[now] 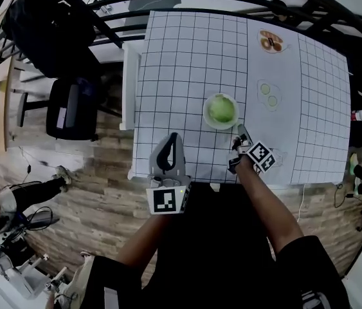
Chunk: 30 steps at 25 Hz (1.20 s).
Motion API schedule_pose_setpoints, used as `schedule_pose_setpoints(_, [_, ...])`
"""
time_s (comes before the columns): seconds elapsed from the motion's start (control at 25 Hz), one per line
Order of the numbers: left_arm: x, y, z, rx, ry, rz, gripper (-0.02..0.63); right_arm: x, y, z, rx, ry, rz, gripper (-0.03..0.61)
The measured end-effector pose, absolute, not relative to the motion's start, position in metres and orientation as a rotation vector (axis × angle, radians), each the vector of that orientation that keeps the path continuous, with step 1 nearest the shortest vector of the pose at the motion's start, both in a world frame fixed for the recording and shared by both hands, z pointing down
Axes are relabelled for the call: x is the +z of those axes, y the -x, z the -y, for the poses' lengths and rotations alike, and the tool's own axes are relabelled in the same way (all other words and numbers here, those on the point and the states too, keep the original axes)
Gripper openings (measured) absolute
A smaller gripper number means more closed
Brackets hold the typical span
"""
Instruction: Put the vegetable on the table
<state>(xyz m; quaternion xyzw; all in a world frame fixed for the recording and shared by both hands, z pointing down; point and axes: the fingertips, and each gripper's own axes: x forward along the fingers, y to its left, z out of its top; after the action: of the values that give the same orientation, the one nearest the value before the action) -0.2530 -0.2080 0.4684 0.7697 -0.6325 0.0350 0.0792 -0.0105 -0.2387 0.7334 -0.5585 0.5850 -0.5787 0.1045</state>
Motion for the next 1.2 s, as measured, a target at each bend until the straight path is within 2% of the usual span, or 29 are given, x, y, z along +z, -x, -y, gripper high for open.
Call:
schedule_pose_setpoints(0.12, [0.472,0.238,0.205,0.092,-2.33,1.851,0.009,0.707,0.007,0.237,-1.641,1.628,-1.799,-0.005])
schedule_pose_setpoints(0.6, [0.484,0.166,0.175,0.134,-2.327,1.739,0.009,0.588,-0.004,0.189,-1.225,1.581,-2.328,-0.005])
schedule_pose_setpoints(0.88, [0.477,0.081,0.144,0.113,-2.341,1.671,0.009,0.52,-0.03,0.139,-0.875,1.582,-2.647,-0.005])
schedule_pose_setpoints(1.2, [0.433,-0.006,0.096,0.054,-2.472,1.69,0.009,0.464,-0.071,0.092,-0.538,1.5,-2.744,-0.005])
